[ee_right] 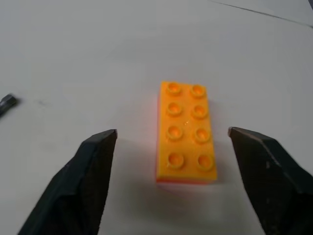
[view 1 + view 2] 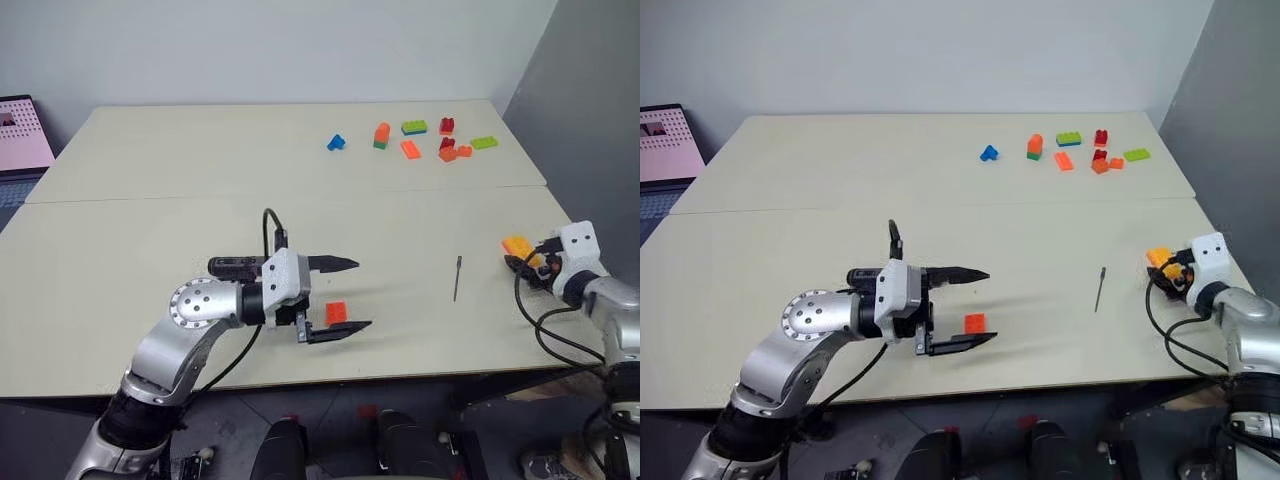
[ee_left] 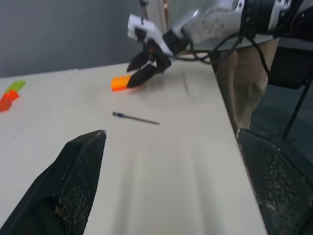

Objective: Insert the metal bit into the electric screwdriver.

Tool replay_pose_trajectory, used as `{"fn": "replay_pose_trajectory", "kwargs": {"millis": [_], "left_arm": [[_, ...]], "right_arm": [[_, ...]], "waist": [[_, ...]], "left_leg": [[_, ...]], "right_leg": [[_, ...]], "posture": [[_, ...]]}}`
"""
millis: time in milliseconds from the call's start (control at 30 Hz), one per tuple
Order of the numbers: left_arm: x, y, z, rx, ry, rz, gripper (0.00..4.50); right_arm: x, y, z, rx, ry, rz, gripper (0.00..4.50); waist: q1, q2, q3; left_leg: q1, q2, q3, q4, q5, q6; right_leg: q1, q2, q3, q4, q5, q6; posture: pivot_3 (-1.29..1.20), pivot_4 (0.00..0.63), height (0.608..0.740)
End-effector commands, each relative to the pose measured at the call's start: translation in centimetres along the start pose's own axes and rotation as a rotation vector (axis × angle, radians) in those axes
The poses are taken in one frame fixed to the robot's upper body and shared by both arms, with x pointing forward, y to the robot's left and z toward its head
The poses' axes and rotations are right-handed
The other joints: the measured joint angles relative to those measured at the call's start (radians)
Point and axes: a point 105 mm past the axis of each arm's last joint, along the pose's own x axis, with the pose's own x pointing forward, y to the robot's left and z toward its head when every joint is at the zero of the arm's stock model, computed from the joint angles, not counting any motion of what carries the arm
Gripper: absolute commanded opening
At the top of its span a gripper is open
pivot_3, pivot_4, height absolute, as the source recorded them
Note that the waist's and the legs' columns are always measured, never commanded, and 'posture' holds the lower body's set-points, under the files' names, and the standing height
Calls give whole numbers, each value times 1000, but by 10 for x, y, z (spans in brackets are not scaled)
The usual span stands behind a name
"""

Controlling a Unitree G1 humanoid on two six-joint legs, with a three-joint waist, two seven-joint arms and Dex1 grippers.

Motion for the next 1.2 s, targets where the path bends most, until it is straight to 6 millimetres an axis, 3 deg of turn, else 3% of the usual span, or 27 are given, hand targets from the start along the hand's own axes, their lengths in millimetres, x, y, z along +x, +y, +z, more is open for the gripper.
{"fn": "replay_pose_trajectory", "kwargs": {"millis": [33, 100, 200, 367, 533, 767, 900, 1167, 1200], "left_arm": [[-27, 6, -3, 51, 88, 54, 4500], [-40, 6, -8, 50, 138, 67, 4500], [-70, 1, -18, 21, 250, 83, 4500], [-91, -10, -30, 19, 354, 80, 4500], [-95, -17, -30, 15, 365, 100, 4500], [-95, -21, -27, 1, 362, 115, 4500], [-92, -23, -23, -4, 345, 113, 4500], [-87, -20, -22, 1, 334, 109, 4500], [-85, -19, -20, -4, 317, 112, 4500]], "right_arm": [[-24, 36, 41, -190, -104, 246, 4448], [-32, 66, 52, -237, -128, 403, 4448], [-41, 144, 65, -383, -147, 765, 4448], [-30, 202, 74, -452, -204, 970, 4448], [-9, 243, 77, -516, -234, 1098, 4448], [12, 273, 71, -536, -236, 1173, 4448], [19, 282, 71, -537, -254, 1175, 3670], [21, 286, 74, -536, -290, 1156, 1482], [22, 284, 76, -530, -302, 1141, 1437]], "waist": [[0, 0, 0], [-9, 0, 0], [-24, 0, 0], [-22, -1, 1], [-4, -5, 2], [3, -5, 2], [0, -5, 2], [0, -5, 2], [0, -5, 2]], "left_leg": [[0, 0, 0, 0, 0, 0], [0, 1, 1, 0, 0, 0], [2, 2, 3, 0, 0, 0], [0, 3, 3, 1, 0, 0], [-3, 2, 6, 0, 0, 0], [-3, 3, 6, -2, 0, 0], [-2, 3, 6, -2, 0, 0], [-2, 3, 6, -2, 0, 0], [-2, 3, 6, -2, 0, 0]], "right_leg": [[0, 0, 0, 0, 0, 0], [-1, 1, 2, 0, 0, 0], [-2, 2, 4, 1, -2, -5], [-5, 2, 5, 1, -2, -5], [-8, 1, 6, 0, -2, -5], [-9, 1, 5, 0, -3, -6], [-9, 2, 6, 1, -3, -6], [-9, 2, 6, 2, -3, -6], [-8, 2, 5, 2, -3, -6]], "posture": [[0, 150, 740], [0, 150, 740], [0, 150, 740], [0, 150, 740], [0, 150, 740], [0, 150, 740], [0, 150, 740], [0, 150, 740], [0, 150, 740]]}}
